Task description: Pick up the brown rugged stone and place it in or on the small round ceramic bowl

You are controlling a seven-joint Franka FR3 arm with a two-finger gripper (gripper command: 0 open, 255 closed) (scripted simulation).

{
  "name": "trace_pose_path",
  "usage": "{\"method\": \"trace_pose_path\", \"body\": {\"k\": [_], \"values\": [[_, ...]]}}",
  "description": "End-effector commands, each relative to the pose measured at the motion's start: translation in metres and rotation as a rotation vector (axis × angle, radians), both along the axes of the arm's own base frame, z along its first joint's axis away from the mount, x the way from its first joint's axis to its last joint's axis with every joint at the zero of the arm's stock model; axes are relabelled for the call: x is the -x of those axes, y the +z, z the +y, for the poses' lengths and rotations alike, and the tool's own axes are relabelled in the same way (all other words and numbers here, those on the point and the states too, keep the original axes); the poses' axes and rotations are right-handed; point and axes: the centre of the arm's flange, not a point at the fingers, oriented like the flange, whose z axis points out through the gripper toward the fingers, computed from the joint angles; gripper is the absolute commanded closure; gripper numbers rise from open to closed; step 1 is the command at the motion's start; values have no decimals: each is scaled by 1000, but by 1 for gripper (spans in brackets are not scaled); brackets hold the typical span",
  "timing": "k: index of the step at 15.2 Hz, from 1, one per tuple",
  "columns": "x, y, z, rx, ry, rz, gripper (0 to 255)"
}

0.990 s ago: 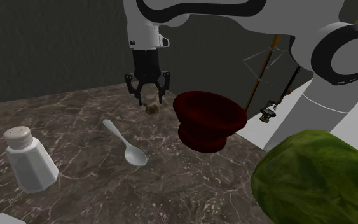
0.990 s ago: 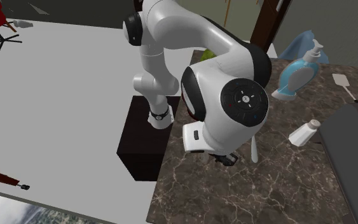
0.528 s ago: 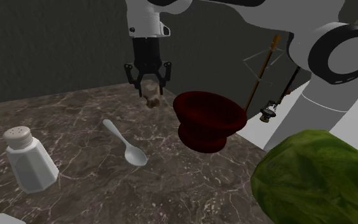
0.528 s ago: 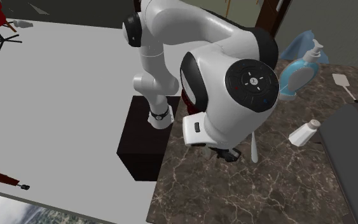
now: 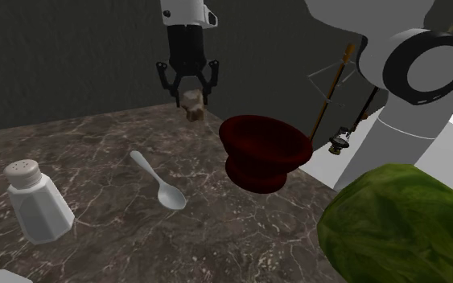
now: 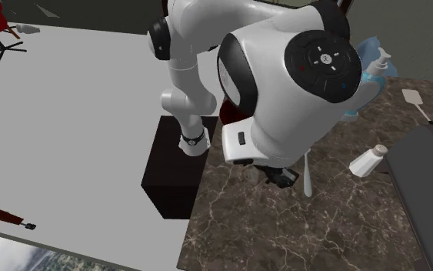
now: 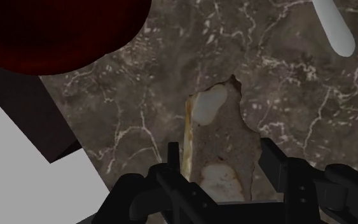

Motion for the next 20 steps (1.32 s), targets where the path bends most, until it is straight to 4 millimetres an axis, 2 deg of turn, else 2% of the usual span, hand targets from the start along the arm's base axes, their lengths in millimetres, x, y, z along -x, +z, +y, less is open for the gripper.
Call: {"method": "trace_pose_path", "body": {"k": [1, 17, 20], "values": [[0, 11, 0, 0, 0, 0, 255], [0, 95, 0, 0, 0, 0, 255], [40, 98, 0, 0, 0, 0, 255]]}}
